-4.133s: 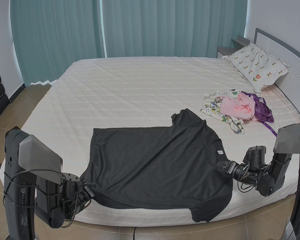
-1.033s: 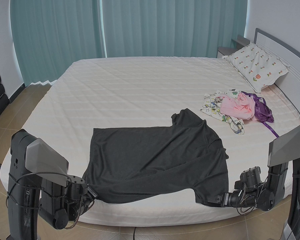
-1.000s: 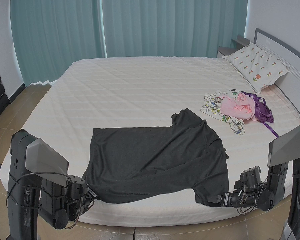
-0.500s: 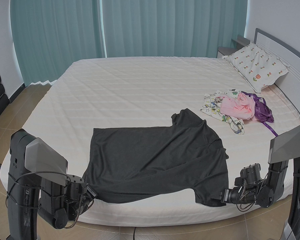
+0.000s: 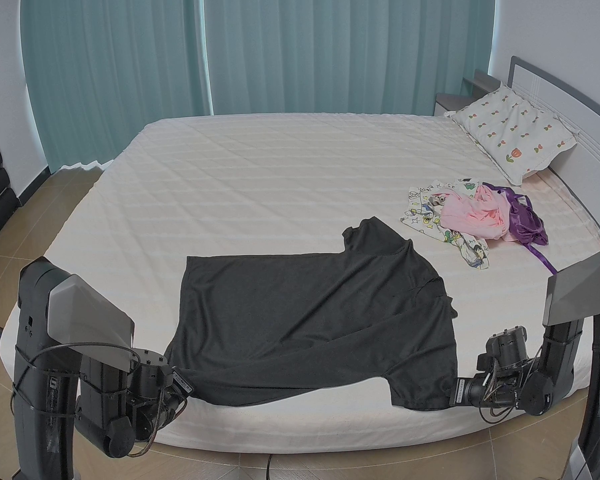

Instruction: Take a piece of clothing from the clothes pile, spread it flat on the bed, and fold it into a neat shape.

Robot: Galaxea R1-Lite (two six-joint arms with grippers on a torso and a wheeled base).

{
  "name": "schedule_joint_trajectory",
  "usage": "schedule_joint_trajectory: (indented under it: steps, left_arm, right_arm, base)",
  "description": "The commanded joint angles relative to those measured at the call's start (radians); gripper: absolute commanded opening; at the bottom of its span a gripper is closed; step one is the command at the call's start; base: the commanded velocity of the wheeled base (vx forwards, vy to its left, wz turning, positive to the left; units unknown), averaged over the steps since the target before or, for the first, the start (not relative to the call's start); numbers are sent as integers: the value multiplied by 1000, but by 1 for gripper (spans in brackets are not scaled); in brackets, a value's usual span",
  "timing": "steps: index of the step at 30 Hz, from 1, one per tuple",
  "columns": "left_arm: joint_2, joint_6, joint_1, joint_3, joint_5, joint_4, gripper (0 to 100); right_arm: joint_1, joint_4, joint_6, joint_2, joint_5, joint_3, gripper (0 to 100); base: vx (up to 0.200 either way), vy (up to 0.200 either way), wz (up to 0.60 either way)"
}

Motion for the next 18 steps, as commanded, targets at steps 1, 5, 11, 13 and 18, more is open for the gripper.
schedule_joint_trajectory:
  steps: [1, 5, 11, 13, 18]
  left_arm:
    - [-58, -2, 0, 30, 0, -18, 0]
    - [-130, -3, -4, 74, -6, -18, 0]
    - [-221, 55, -8, 154, -5, -18, 0]
    - [-231, 72, -8, 165, -5, -18, 0]
    - [-231, 176, -8, 194, 11, -2, 0]
  right_arm:
    - [-38, 10, -105, -93, 6, 88, 0]
    - [-73, 2, -182, -131, 29, 150, 0]
    - [-78, 11, -193, -242, 26, 198, 0]
    - [-78, 11, -196, -255, 26, 218, 0]
    - [-113, 11, -262, -288, 19, 259, 0]
  base:
    - [0, 0, 0]
    - [0, 0, 0]
    - [0, 0, 0]
    - [0, 0, 0]
    - [0, 0, 0]
